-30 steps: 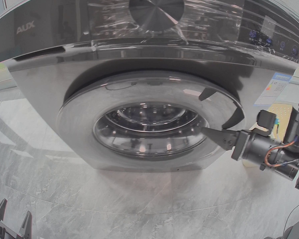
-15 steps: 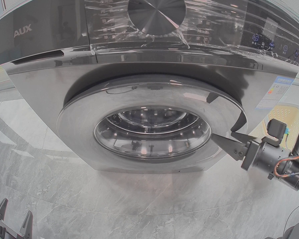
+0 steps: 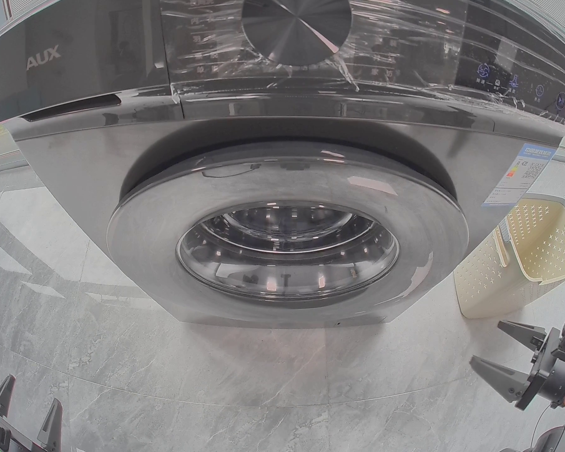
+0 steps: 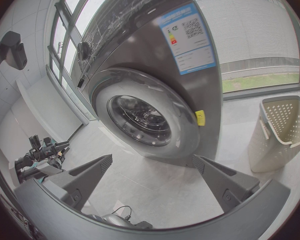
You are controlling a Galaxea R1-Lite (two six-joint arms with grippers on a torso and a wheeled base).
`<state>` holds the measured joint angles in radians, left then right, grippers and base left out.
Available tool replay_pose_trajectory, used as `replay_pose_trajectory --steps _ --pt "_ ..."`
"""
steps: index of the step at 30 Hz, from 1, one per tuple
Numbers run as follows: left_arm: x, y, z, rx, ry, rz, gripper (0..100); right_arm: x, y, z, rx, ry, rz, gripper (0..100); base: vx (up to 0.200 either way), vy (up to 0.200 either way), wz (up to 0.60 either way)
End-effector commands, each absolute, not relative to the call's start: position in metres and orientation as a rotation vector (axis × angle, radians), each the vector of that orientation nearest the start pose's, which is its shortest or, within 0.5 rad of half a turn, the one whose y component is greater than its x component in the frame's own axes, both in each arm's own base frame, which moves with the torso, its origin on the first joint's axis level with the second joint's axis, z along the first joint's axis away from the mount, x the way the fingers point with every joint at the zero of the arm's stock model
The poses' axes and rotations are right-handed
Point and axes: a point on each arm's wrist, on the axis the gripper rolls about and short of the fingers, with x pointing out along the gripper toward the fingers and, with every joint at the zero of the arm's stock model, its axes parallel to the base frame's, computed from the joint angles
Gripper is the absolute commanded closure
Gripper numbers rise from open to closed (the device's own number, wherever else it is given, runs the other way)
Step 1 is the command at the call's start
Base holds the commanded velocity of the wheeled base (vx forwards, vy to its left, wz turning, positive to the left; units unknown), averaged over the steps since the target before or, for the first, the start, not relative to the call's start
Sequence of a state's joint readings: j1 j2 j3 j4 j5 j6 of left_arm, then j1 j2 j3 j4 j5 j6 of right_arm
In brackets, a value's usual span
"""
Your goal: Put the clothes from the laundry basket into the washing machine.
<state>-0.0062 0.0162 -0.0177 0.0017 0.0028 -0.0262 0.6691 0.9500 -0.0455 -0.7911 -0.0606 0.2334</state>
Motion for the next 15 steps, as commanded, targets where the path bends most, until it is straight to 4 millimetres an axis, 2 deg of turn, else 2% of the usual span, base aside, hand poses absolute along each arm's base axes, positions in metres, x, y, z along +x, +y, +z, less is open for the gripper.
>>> replay_pose_trajectory --steps 1,2,4,5,15 --pt "-0.023 0.0 0.075 -0.026 0.003 -0.003 0 0.041 0.019 0.134 0.174 0.047 0.408 0 0.0 0.0 0.0" --pt "-0.023 0.0 0.075 -0.028 0.005 -0.003 0 0.033 0.012 0.129 0.13 0.024 0.325 0 0.0 0.0 0.0" --pt "-0.023 0.0 0.075 -0.028 0.005 -0.003 0 0.028 0.009 0.127 0.118 0.011 0.29 0 0.0 0.0 0.0" --pt "-0.023 0.0 0.075 -0.028 0.003 -0.003 0 0.016 0.004 0.123 0.102 -0.03 0.236 0 0.0 0.0 0.0" --pt "-0.023 0.0 0.076 -0.028 0.003 -0.005 0 -0.018 0.002 0.097 0.062 -0.118 0.16 0 0.0 0.0 0.0"
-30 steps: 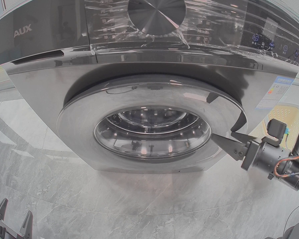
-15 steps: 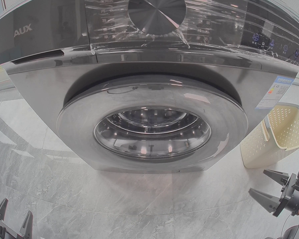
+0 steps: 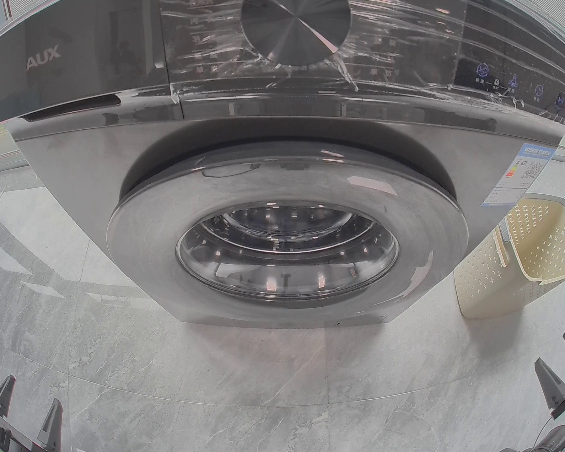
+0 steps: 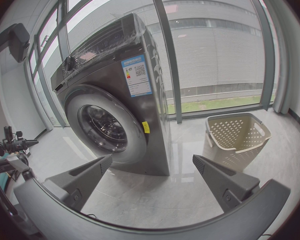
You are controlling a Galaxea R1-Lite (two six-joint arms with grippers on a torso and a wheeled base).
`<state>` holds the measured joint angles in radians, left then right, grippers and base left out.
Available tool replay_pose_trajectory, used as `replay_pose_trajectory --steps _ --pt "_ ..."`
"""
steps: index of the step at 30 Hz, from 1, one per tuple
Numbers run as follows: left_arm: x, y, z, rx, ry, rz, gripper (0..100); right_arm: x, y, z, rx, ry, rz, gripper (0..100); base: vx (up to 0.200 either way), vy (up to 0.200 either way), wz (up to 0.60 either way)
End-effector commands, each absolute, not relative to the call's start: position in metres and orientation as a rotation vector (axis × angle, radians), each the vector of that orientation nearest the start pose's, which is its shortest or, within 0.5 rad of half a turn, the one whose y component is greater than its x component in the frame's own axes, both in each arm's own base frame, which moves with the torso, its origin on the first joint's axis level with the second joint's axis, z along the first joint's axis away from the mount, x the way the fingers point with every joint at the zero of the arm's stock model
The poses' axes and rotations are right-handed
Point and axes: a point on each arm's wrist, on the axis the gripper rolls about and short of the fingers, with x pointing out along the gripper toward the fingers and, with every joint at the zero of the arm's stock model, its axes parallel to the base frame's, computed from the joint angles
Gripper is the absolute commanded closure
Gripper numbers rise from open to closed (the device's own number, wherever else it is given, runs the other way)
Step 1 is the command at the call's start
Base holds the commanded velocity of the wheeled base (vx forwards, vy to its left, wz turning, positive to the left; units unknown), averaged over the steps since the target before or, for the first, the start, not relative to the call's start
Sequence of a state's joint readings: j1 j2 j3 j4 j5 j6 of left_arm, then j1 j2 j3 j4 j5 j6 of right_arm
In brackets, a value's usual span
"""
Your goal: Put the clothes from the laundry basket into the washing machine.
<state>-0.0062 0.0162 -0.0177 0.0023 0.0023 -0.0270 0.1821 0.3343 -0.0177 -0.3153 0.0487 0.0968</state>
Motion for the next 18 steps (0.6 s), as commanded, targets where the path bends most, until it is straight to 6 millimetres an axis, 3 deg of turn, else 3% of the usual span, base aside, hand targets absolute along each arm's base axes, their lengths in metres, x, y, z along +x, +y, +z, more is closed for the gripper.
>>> replay_pose_trajectory --steps 1,3,10,14,18 --pt "-0.023 0.0 0.076 -0.028 0.003 -0.005 0 -0.021 0.002 0.09 0.055 -0.099 0.138 0 0.0 0.0 0.0" --pt "-0.023 0.0 0.075 -0.029 0.003 -0.005 0 -0.023 0.003 0.081 0.064 -0.051 0.118 0 0.0 0.0 0.0" --pt "-0.023 0.0 0.076 -0.031 0.005 -0.005 0 -0.023 0.002 0.081 0.05 -0.05 0.084 0 0.0 0.0 0.0" --pt "-0.023 0.0 0.076 -0.037 0.003 -0.003 0 -0.023 -0.001 0.077 0.048 -0.019 -0.069 0 0.0 0.0 0.0" --pt "-0.023 0.0 0.076 -0.035 0.003 -0.003 0 -0.023 -0.001 0.077 0.042 -0.013 -0.058 0 0.0 0.0 0.0"
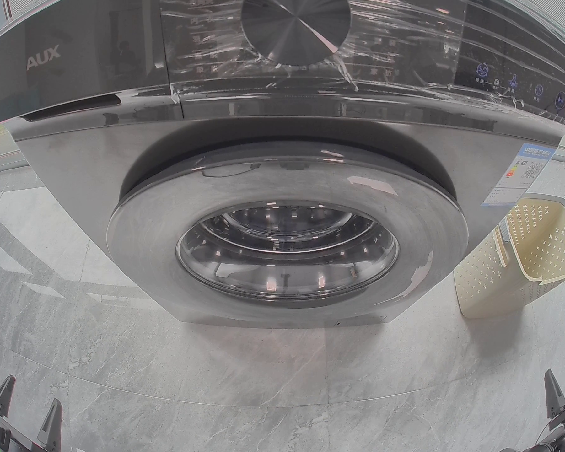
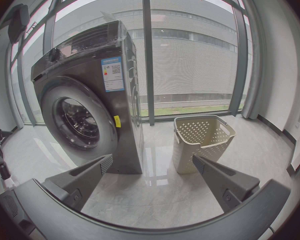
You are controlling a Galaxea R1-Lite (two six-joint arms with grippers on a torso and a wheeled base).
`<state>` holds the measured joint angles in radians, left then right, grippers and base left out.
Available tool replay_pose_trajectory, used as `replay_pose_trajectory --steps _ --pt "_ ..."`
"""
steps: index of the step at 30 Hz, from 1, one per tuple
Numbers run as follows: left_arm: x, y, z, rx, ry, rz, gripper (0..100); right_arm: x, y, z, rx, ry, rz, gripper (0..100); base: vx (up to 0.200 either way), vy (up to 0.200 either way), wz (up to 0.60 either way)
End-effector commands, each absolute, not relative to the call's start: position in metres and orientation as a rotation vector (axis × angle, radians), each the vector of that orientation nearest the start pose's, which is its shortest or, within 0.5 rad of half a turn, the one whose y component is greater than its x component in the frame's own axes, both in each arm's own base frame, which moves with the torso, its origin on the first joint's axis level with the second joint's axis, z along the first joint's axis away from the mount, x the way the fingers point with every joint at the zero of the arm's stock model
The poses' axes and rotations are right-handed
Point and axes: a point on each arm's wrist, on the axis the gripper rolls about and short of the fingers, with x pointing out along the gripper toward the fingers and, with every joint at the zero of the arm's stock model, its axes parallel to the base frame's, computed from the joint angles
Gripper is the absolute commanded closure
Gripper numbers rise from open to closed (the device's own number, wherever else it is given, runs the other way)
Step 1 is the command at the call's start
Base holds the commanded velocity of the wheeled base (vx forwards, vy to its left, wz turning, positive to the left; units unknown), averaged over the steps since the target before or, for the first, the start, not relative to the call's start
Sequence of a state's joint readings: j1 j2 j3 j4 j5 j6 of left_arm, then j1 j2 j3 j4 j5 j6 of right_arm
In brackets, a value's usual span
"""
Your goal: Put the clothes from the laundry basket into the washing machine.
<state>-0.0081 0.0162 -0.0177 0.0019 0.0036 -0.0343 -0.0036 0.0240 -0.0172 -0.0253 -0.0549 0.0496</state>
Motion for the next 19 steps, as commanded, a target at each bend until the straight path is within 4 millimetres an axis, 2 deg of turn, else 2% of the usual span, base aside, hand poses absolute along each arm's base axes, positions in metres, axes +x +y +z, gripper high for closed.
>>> replay_pose_trajectory --steps 1,19 --pt "-0.0227 0.0003 0.0758 -0.035 0.003 -0.003 0 -0.0228 -0.0008 0.076 0.029 -0.005 -0.052 0 0.0 0.0 0.0" --pt "-0.0227 0.0003 0.0758 -0.043 0.003 0.002 0 -0.0228 0.0001 0.0756 -0.008 -0.002 -0.008 0 0.0 0.0 0.0"
